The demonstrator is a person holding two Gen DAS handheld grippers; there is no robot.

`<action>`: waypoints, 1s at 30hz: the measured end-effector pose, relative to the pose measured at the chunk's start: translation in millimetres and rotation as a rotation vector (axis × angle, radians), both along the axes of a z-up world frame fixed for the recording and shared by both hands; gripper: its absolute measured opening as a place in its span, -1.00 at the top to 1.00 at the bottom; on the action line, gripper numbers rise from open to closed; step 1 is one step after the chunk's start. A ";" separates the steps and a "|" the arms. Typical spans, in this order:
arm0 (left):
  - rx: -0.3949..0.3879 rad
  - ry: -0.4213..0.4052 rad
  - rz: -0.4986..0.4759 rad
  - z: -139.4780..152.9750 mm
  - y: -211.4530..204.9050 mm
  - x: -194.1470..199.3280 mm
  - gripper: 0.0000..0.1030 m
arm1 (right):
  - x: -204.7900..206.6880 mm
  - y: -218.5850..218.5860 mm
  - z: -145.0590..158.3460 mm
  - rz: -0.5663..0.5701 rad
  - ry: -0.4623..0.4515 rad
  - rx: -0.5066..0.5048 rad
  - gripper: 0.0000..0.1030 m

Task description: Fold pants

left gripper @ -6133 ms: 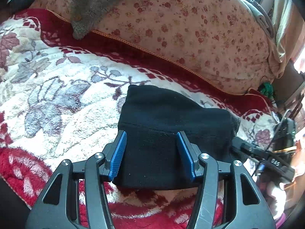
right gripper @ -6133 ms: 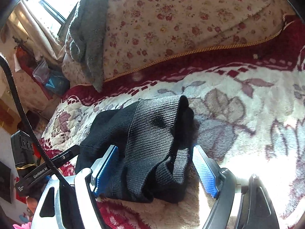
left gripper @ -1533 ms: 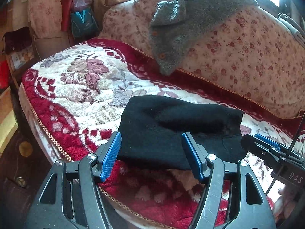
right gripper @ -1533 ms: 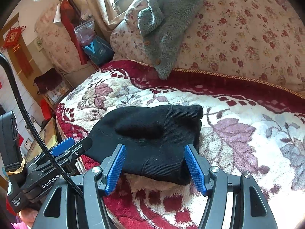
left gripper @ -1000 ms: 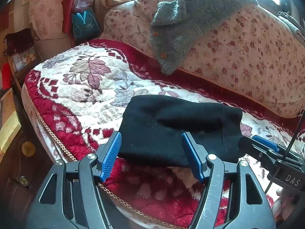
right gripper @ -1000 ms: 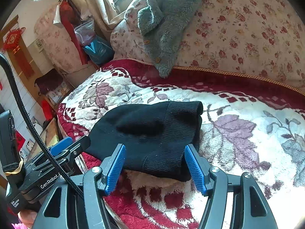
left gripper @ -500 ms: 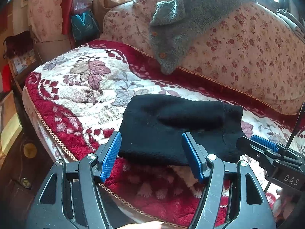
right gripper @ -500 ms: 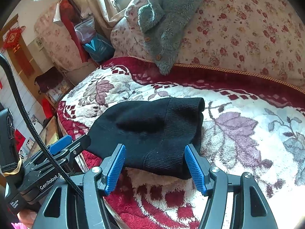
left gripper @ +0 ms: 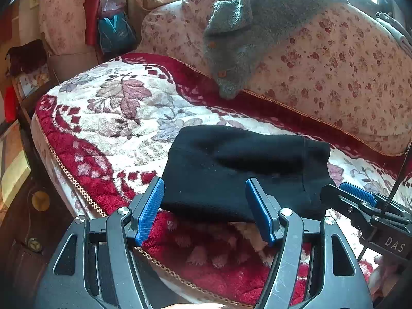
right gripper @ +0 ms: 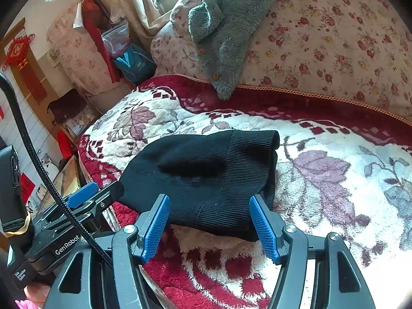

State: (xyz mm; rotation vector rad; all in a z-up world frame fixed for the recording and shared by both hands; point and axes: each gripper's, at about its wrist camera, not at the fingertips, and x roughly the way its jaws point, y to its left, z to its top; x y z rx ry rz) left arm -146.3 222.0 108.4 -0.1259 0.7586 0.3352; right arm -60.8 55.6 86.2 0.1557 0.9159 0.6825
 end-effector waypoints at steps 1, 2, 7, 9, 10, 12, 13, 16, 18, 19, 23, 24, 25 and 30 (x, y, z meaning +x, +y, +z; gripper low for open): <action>0.001 0.001 0.000 -0.3 0.5 -0.1 -0.28 | -0.3 0.1 0.1 0.000 -0.001 0.000 -0.21; -0.001 -0.001 0.000 0.0 -0.2 -0.1 -0.28 | -0.2 0.1 0.1 0.000 -0.001 0.000 -0.21; 0.001 0.000 0.000 -0.4 0.1 0.3 -0.28 | -0.2 0.5 -0.1 0.001 -0.002 0.001 -0.21; 0.000 0.001 0.000 -0.3 -0.1 0.4 -0.28 | -0.3 0.6 -0.2 0.001 -0.001 0.000 -0.21; 0.000 0.002 0.001 -0.7 0.3 0.0 -0.28 | -0.6 0.8 -0.5 0.001 -0.001 0.000 -0.21; 0.000 0.001 0.001 -1.1 0.8 -0.4 -0.28 | -1.3 1.4 -0.5 0.001 0.000 -0.001 -0.21; 0.001 0.001 0.001 -1.0 0.4 -0.1 -0.28 | -1.6 2.0 -0.8 0.002 0.000 -0.005 -0.21; 0.002 0.000 0.000 -0.7 0.2 0.4 -0.28 | -2.6 3.2 -1.4 0.008 -0.002 -0.010 -0.21; 0.002 -0.001 0.002 -1.2 0.5 -0.2 -0.28 | -2.9 3.5 -1.4 0.009 -0.003 -0.012 -0.21; 0.002 0.000 0.001 -1.4 0.9 -0.2 -0.28 | -2.4 3.3 -1.3 0.010 -0.002 -0.011 -0.21; 0.003 0.000 0.000 -1.7 0.6 -0.9 -0.28 | -1.4 2.9 -2.1 0.013 0.003 -0.015 -0.21; 0.003 0.000 0.001 -1.6 0.3 -0.9 -0.28 | -0.9 2.7 -2.4 0.014 0.005 -0.015 -0.21; 0.004 0.000 0.001 -1.8 0.7 -1.1 -0.28 | -1.0 2.6 -2.4 0.014 0.006 -0.015 -0.21; 0.001 0.001 0.004 -2.6 2.7 -2.2 -0.28 | -1.1 3.2 -2.5 0.017 0.004 -0.018 -0.21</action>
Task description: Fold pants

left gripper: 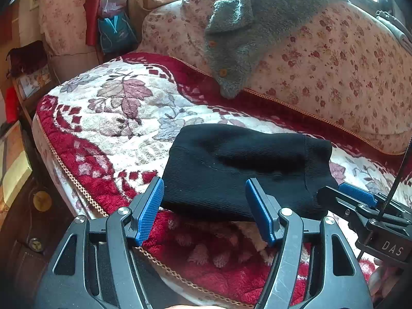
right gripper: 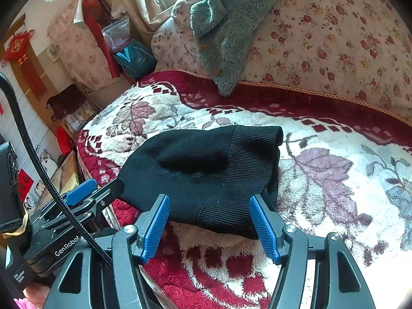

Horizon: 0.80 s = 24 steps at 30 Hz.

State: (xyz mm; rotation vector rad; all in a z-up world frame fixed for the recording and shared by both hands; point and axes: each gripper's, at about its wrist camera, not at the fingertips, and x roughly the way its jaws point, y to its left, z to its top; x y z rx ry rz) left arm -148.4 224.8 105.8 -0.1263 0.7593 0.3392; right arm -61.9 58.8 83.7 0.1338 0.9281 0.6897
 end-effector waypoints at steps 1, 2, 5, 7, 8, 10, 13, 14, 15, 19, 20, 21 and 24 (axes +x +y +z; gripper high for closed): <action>0.000 0.000 0.000 -0.2 0.4 0.2 -0.28 | -0.2 0.0 0.0 0.000 0.000 0.000 -0.21; 0.001 0.000 -0.001 0.0 0.3 0.7 -0.28 | -0.7 0.4 0.2 0.001 0.000 0.001 -0.21; 0.002 0.001 -0.002 0.1 0.6 1.2 -0.28 | -1.3 0.9 0.4 0.001 0.000 0.000 -0.21; 0.001 0.000 -0.003 -0.4 2.2 0.7 -0.28 | -1.7 1.6 0.4 0.002 -0.001 -0.002 -0.21; 0.001 0.001 -0.003 0.1 0.5 1.5 -0.28 | -2.0 1.9 0.4 0.003 0.000 -0.002 -0.21; 0.001 0.001 -0.003 0.0 1.1 1.3 -0.28 | -1.9 2.7 0.8 0.004 0.001 -0.004 -0.21; 0.002 0.000 -0.002 0.1 0.7 1.2 -0.28 | -1.5 3.6 1.2 0.004 0.001 -0.004 -0.21; 0.001 0.000 -0.002 -0.2 1.4 1.0 -0.28 | -1.5 3.7 1.3 0.005 0.001 -0.004 -0.21; 0.001 0.001 -0.003 0.1 0.3 1.8 -0.28 | -1.4 3.6 1.1 0.005 0.001 -0.006 -0.21; 0.000 0.002 -0.001 0.1 1.5 1.1 -0.28 | -1.5 4.3 1.5 0.006 0.002 -0.005 -0.21; 0.002 0.002 0.000 0.3 0.8 1.3 -0.28 | -1.2 4.5 1.3 0.007 0.003 -0.005 -0.21; 0.002 0.001 -0.001 0.2 1.0 1.5 -0.28 | -1.2 5.0 1.2 0.008 0.003 -0.005 -0.21; 0.001 0.002 -0.002 0.1 1.4 1.7 -0.28 | -1.2 5.5 0.8 0.010 0.003 -0.006 -0.21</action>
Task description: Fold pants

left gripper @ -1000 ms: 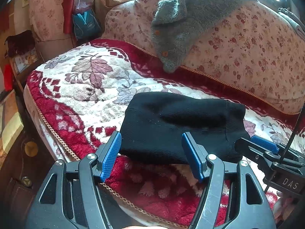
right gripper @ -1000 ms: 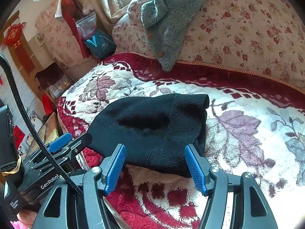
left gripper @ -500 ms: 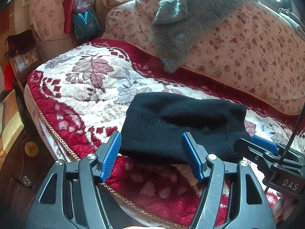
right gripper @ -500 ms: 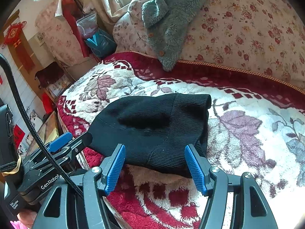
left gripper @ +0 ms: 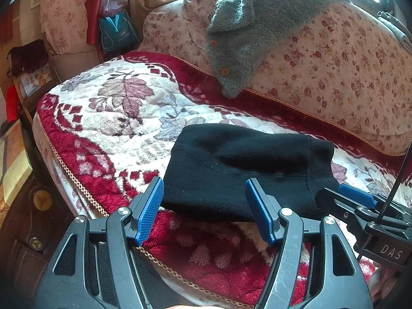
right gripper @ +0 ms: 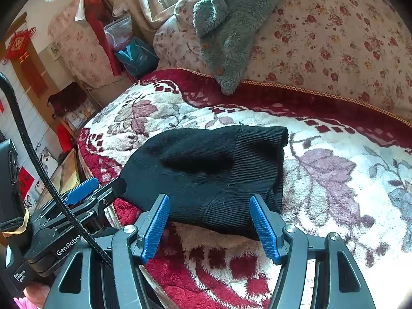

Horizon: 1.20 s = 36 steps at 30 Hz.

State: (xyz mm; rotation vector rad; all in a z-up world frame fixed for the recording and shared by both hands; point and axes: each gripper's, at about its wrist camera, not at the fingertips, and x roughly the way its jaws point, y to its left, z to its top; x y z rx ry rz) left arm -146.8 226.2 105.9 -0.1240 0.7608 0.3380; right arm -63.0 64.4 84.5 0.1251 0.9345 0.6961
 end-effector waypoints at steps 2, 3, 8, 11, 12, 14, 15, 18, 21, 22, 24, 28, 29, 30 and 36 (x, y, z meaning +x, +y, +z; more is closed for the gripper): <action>0.001 0.000 0.001 0.1 -0.4 0.0 -0.28 | 0.6 0.4 -0.4 0.001 0.002 0.000 -0.21; 0.000 -0.001 0.001 0.0 -0.4 0.1 -0.28 | 0.7 0.5 -0.5 0.001 0.003 0.000 -0.21; -0.001 0.002 0.002 -0.9 1.8 -0.3 -0.28 | 0.6 0.5 -0.7 0.001 0.003 0.001 -0.21; -0.002 0.005 -0.001 -1.9 3.1 -0.3 -0.28 | 0.6 0.4 -0.8 0.002 0.004 0.000 -0.22; -0.002 0.006 0.000 -2.7 3.3 0.1 -0.28 | 0.5 0.3 -0.7 0.002 0.004 0.000 -0.22; -0.003 0.006 0.000 -3.0 4.7 -0.7 -0.28 | 0.0 0.8 -1.1 0.003 0.004 -0.003 -0.22; -0.003 0.006 0.000 -3.0 4.8 -0.7 -0.28 | 0.4 0.6 -1.2 0.005 0.004 -0.002 -0.22; -0.002 0.006 -0.001 -2.5 3.9 0.3 -0.28 | 0.2 0.8 -1.2 0.004 0.003 -0.003 -0.22; -0.007 0.007 0.004 -4.1 6.2 -0.6 -0.28 | 0.4 0.8 -1.5 0.004 0.005 -0.004 -0.22; -0.009 0.007 0.006 -5.1 7.5 -1.1 -0.28 | 0.5 1.2 -2.2 0.005 0.006 -0.005 -0.22; -0.010 0.009 0.010 -6.4 8.4 -2.4 -0.28 | 0.7 1.7 -2.5 0.006 0.006 -0.008 -0.22; -0.013 0.011 0.015 -6.1 7.6 -1.7 -0.28 | 0.7 2.4 -2.6 0.008 0.002 -0.012 -0.22; -0.014 0.011 0.016 -6.1 7.1 -1.3 -0.28 | 0.6 2.8 -2.5 0.008 0.000 -0.014 -0.22; -0.014 0.011 0.016 -6.1 7.6 -1.3 -0.28 | 0.5 3.4 -2.4 0.010 -0.001 -0.015 -0.22; -0.003 -0.012 0.024 -4.2 6.9 -4.3 -0.28 | 0.8 5.2 -2.5 0.018 -0.004 -0.021 -0.22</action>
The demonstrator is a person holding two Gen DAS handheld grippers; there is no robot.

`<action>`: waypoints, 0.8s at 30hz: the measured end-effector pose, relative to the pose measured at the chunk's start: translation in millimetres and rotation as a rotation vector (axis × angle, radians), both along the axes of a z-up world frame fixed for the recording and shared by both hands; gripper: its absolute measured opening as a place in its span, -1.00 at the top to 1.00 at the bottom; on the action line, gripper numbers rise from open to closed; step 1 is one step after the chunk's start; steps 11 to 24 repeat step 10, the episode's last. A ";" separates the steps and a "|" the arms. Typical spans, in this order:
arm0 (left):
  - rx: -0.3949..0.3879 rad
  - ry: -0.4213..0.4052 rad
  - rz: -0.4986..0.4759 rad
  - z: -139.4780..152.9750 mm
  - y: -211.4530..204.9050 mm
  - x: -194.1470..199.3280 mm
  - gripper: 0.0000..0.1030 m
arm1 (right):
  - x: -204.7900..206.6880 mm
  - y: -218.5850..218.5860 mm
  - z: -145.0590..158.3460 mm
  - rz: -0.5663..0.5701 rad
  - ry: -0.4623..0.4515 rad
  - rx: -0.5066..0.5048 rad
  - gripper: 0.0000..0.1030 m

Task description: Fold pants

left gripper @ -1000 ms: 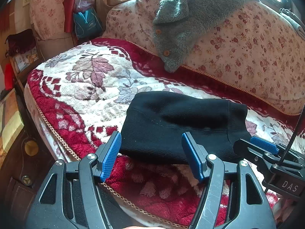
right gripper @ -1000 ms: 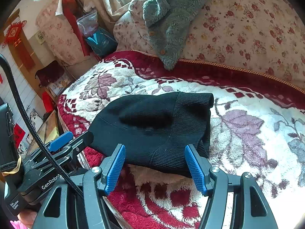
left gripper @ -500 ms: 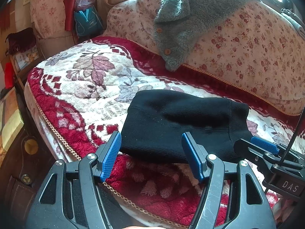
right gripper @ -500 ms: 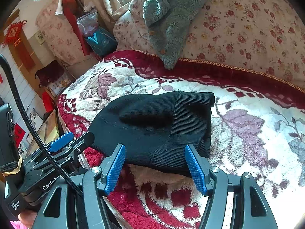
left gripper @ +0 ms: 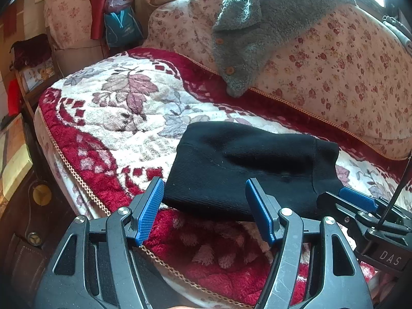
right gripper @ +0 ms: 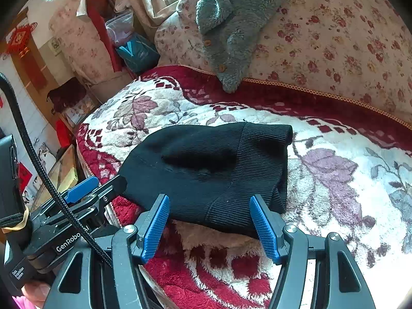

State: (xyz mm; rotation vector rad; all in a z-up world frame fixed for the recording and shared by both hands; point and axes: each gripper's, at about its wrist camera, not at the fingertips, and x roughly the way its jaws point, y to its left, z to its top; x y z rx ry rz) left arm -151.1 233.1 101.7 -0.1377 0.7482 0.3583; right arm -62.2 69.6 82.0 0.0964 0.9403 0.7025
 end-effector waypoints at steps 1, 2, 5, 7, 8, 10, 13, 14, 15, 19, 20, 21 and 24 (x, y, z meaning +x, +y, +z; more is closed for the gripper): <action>0.007 -0.015 0.000 1.3 -0.5 -1.6 -0.28 | 0.1 -0.4 -0.1 0.001 0.000 0.001 -0.22; 0.016 -0.032 -0.001 3.6 -1.6 -2.7 -0.28 | 0.2 -0.7 0.0 0.002 0.001 0.003 -0.22; 0.035 -0.054 -0.019 10.1 -6.1 -2.6 -0.28 | 0.3 -3.4 1.0 -0.001 -0.001 0.008 -0.22; 0.022 -0.047 -0.040 14.3 -12.8 0.1 -0.28 | 1.4 -7.4 1.6 -0.007 0.003 0.015 -0.22; 0.011 -0.041 -0.051 15.9 -17.2 2.1 -0.28 | 2.6 -11.9 2.1 -0.012 0.007 0.021 -0.22; -0.005 -0.035 -0.084 18.7 -28.7 6.3 -0.28 | 3.4 -23.7 3.8 -0.029 0.003 0.024 -0.22; -0.005 -0.035 -0.084 18.7 -28.7 6.3 -0.28 | 3.4 -23.7 3.8 -0.029 0.003 0.024 -0.22; -0.005 -0.035 -0.084 18.7 -28.7 6.3 -0.28 | 3.4 -23.7 3.8 -0.029 0.003 0.024 -0.22; -0.005 -0.035 -0.084 18.7 -28.7 6.3 -0.28 | 3.4 -23.7 3.8 -0.029 0.003 0.024 -0.22; -0.005 -0.035 -0.084 18.7 -28.7 6.3 -0.28 | 3.4 -23.7 3.8 -0.029 0.003 0.024 -0.22; -0.005 -0.035 -0.084 18.7 -28.7 6.3 -0.28 | 3.4 -23.7 3.8 -0.029 0.003 0.024 -0.22; -0.005 -0.035 -0.084 18.7 -28.7 6.3 -0.28 | 3.4 -23.7 3.8 -0.029 0.003 0.024 -0.22; -0.005 -0.035 -0.084 18.7 -28.7 6.3 -0.28 | 3.4 -23.7 3.8 -0.029 0.003 0.024 -0.22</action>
